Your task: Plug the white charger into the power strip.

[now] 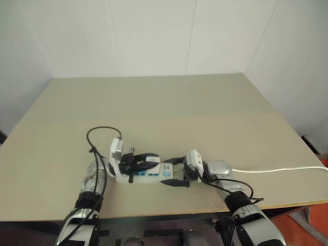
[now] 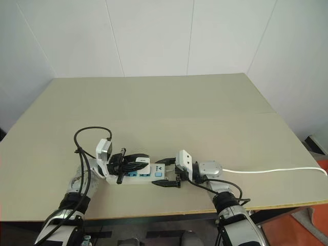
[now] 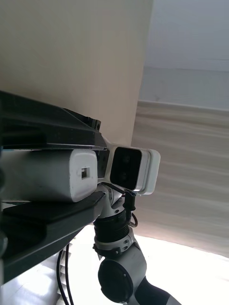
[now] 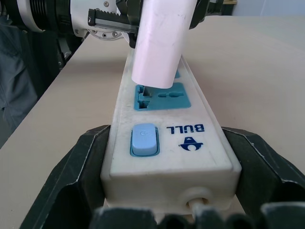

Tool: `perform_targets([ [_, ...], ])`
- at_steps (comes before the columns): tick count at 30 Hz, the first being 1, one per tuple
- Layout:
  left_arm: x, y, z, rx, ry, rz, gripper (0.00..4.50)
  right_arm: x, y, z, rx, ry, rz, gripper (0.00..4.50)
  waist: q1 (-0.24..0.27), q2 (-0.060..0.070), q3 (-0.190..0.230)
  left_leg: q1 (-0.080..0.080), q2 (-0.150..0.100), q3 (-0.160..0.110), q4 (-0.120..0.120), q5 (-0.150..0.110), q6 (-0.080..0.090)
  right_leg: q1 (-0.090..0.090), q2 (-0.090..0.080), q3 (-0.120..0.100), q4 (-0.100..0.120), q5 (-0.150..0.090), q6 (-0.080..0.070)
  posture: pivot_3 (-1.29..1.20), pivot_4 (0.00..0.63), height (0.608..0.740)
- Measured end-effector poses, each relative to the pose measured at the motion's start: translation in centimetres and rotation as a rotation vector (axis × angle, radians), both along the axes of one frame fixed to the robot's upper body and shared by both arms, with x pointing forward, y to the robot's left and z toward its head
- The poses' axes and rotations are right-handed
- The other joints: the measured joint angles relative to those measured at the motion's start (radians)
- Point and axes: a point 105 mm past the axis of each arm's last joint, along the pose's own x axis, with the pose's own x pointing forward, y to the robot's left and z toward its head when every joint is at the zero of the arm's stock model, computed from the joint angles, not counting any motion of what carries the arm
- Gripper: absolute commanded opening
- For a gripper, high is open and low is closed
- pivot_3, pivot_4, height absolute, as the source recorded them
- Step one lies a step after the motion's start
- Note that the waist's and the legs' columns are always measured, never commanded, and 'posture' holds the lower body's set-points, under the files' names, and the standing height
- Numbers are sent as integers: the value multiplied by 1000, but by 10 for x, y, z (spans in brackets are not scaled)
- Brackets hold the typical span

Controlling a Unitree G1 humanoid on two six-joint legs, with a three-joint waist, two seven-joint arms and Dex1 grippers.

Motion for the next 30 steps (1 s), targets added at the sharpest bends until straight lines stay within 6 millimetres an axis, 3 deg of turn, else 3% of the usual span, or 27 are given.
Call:
perform_targets([
  [15,1,-6,-8,97,-37,-44,1023,0,1,-2,1,15,-9,3392,-1,5,-6,1,0,0,-1,-1,1,1,0,0,-1,0,0,0,150,740],
  [30,6,4,-11,100,-6,-18,1023,1,4,-4,3,27,-17,3392,-6,11,-11,2,0,0,-1,-1,1,2,1,0,-1,-4,8,0,150,740],
])
